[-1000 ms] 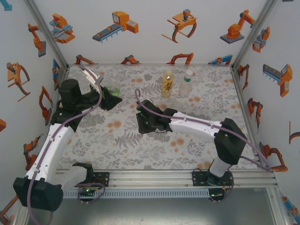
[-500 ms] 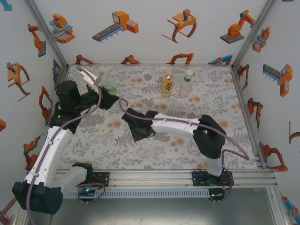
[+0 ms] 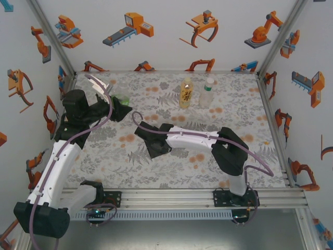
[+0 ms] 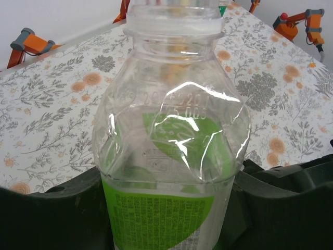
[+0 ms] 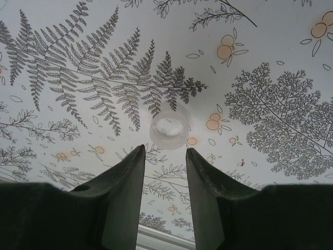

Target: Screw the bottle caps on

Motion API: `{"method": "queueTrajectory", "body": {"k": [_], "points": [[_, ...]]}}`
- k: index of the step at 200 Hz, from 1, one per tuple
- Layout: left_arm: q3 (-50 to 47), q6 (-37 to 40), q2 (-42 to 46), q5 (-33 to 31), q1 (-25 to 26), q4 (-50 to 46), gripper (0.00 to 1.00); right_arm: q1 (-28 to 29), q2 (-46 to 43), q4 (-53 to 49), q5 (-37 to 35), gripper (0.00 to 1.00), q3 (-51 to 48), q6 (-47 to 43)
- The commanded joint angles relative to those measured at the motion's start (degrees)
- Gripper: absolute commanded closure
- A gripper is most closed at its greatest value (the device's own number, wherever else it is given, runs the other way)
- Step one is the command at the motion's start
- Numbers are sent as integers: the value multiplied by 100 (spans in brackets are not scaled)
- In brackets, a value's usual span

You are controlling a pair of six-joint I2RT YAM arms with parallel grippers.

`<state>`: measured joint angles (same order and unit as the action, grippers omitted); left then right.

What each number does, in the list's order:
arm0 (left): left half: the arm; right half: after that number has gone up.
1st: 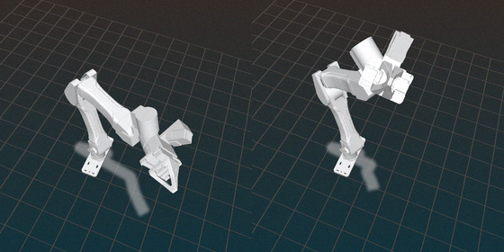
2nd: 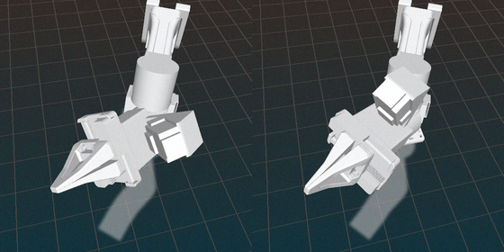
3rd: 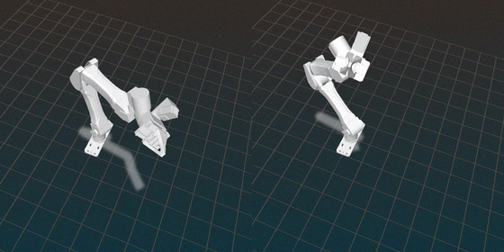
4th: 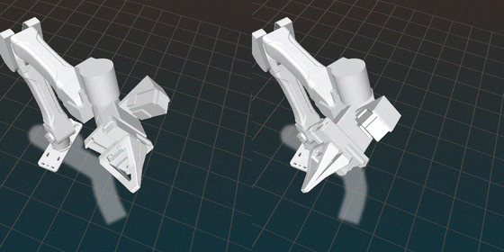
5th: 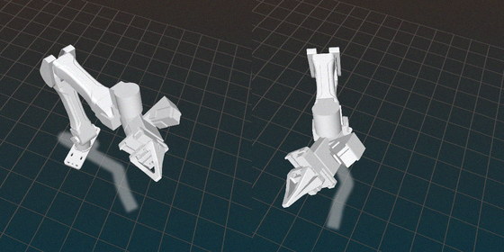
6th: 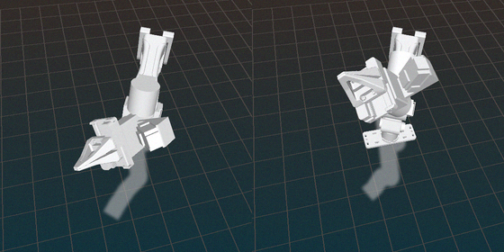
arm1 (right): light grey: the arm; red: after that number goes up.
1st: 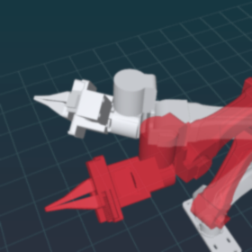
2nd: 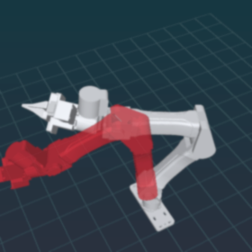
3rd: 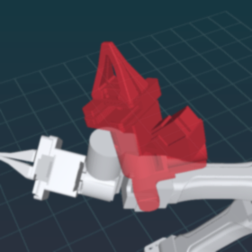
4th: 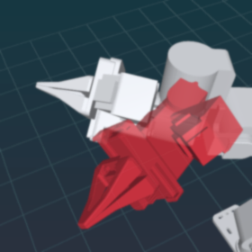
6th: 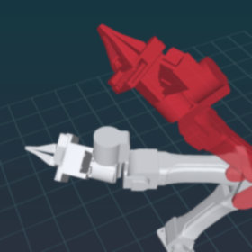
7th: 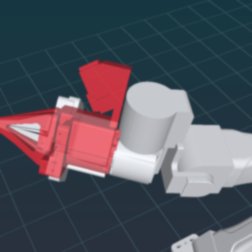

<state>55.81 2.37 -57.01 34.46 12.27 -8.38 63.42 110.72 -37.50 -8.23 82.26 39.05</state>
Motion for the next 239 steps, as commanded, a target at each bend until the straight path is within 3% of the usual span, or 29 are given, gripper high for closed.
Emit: {"method": "queueTrajectory", "body": {"k": [1,239], "points": [[24,29,-25,102,-41,102,100,6,175,-124,-27,61,157,77],[77,-18,-146,252,-32,72,100,8,510,-45,-1,60,315,-20]]}}
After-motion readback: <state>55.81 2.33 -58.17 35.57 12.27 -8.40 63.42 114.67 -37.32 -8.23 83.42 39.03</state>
